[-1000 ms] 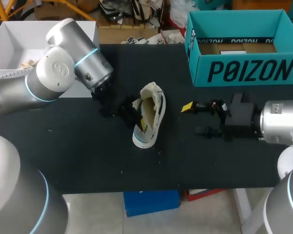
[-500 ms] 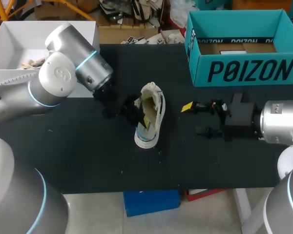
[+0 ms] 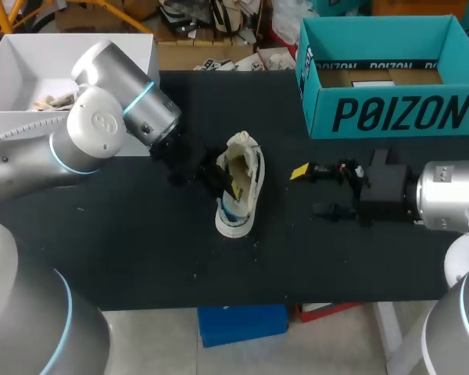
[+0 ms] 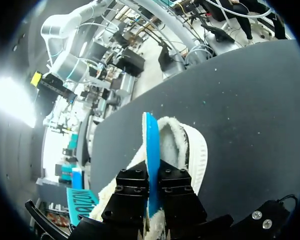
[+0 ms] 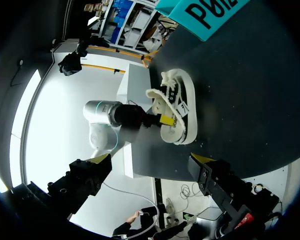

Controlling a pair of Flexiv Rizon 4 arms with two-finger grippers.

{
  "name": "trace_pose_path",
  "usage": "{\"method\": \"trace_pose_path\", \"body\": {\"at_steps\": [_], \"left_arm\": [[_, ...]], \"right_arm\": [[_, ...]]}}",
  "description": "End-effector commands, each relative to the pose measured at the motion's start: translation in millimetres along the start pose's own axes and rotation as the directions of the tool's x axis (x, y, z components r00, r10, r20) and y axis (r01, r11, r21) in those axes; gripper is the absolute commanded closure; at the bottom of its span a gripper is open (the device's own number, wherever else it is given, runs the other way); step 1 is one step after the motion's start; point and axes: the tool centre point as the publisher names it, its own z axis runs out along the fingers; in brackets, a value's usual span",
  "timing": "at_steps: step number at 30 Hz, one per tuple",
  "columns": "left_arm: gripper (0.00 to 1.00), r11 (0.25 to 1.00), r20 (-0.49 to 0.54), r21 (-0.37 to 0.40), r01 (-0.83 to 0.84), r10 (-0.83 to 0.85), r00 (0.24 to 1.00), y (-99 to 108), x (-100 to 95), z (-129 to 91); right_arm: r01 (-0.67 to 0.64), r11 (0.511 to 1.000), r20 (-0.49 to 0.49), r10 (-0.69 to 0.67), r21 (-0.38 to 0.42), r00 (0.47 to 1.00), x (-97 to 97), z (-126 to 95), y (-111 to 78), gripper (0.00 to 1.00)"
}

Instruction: Take the shoe out of the shoebox, open the shoe tongue, remove and reinsert the insole, then place the shoe into the shoebox

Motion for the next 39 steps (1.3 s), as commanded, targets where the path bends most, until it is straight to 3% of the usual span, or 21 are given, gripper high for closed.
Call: {"method": "trace_pose_path", "body": {"at_steps": [1, 2, 4, 5, 6, 15, 21, 23, 25, 31, 39], "left_arm": [[1.00, 1.000, -0.009, -0.012, 0.003, -0.003, 1.000, 9, -0.7, 3], [1.00, 1.000, -0.012, -0.021, 0.001, -0.002, 1.000, 9, -0.9, 4], [0.24, 1.000, -0.006, -0.029, -0.006, 0.006, 1.000, 6, -5.2, 2], [0.02, 1.000, -0.004, -0.028, -0.011, 0.011, 1.000, 3, -6.6, 1], [0.00, 0.999, -0.002, -0.028, -0.017, 0.017, 1.000, 0, -7.8, 0], [0.00, 0.999, 0.016, -0.005, -0.048, 0.048, 0.999, -31, -8.5, -9], [0.00, 0.999, 0.005, 0.007, -0.045, 0.045, 0.999, -36, -5.9, -9], [0.17, 0.999, 0.000, 0.011, -0.044, 0.044, 0.999, -37, -5.7, -9], [0.46, 0.999, -0.004, 0.017, -0.043, 0.043, 0.999, -38, -5.8, -8], [1.00, 0.998, -0.028, 0.045, -0.041, 0.043, 0.999, -38, -5.7, -6], [1.00, 0.998, -0.043, 0.057, -0.041, 0.043, 0.998, -38, -4.1, -5]], "right_arm": [[0.000, 1.000, 0.002, 0.000, 0.000, 1.000, 0.6, 1, 0.0, 0.00], [0.000, 1.000, 0.002, 0.000, 0.000, 1.000, 0.6, 1, 0.0, 0.00], [0.000, 1.000, 0.002, 0.000, 0.000, 1.000, 0.6, 1, 0.0, 0.00], [0.000, 1.000, 0.002, 0.000, 0.000, 1.000, 0.6, 1, 0.0, 0.00], [0.000, 1.000, 0.002, 0.000, 0.000, 1.000, 0.6, 1, 0.0, 0.00], [0.000, 1.000, 0.002, 0.000, 0.000, 1.000, 0.6, 1, 0.0, 0.00], [0.000, 1.000, 0.002, 0.000, 0.000, 1.000, 0.6, 1, 0.0, 0.00], [0.000, 1.000, 0.002, 0.000, 0.000, 1.000, 0.6, 1, 0.0, 0.00], [0.000, 1.000, 0.002, 0.000, 0.000, 1.000, 0.6, 1, 0.0, 0.00], [0.000, 1.000, 0.002, 0.000, 0.000, 1.000, 0.6, 1, 0.0, 0.00], [0.000, 1.000, 0.002, 0.000, 0.000, 1.000, 0.6, 1, 0.0, 0.00]]}}
